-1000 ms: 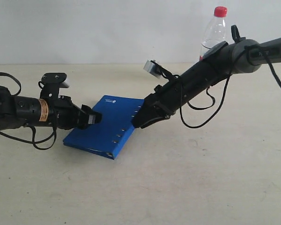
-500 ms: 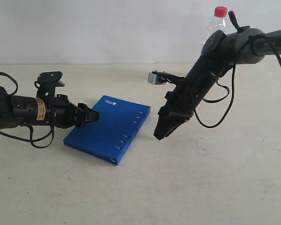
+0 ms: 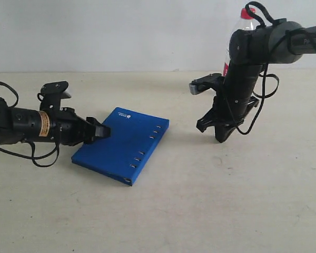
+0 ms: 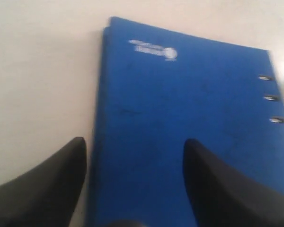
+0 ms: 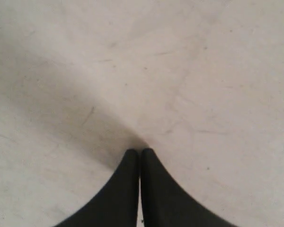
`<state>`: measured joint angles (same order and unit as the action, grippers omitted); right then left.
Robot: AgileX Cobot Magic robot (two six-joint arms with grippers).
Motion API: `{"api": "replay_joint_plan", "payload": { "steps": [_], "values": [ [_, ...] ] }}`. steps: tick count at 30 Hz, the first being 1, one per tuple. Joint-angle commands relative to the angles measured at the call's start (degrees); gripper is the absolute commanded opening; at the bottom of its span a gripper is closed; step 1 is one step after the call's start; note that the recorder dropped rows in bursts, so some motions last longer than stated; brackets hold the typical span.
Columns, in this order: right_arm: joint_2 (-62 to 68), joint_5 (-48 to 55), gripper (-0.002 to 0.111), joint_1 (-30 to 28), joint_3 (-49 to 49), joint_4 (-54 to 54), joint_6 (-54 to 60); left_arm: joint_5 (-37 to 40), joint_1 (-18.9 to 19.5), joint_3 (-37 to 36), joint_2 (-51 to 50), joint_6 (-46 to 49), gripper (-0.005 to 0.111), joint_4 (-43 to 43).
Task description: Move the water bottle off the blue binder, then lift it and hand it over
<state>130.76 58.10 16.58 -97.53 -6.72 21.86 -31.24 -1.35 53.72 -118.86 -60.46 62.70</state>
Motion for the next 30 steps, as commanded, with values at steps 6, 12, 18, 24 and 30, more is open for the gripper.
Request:
{"api": "replay_joint_plan", "payload": {
  "steps": [6, 12, 18, 24, 30],
  "values": [
    [0.12, 2.12, 0.0, -0.06, 0.27, -17.85, 15.67, -20.85, 0.12, 0.27, 0.12, -7.88, 0.056, 13.82],
    [-0.74, 5.67, 0.0, -0.06, 0.27, -17.71, 17.58, -27.04, 0.66, 0.29, 0.12, -7.98, 0.056, 14.38],
    [-5.7, 7.09, 0.0, -0.06, 0.27, -17.41, 17.62, -18.14, 2.24, 0.29, 0.12, -9.6, 0.056, 14.88],
    [-12.16, 6.4, 0.0, -0.06, 0.27, -17.98, 16.96, -18.05, 2.36, 0.29, 0.12, -9.19, 0.056, 14.88],
    [-12.91, 4.0, 0.0, -0.06, 0.27, -19.95, 16.11, -7.29, 1.7, 0.29, 0.12, -13.79, 0.056, 15.08]
  ]
}}
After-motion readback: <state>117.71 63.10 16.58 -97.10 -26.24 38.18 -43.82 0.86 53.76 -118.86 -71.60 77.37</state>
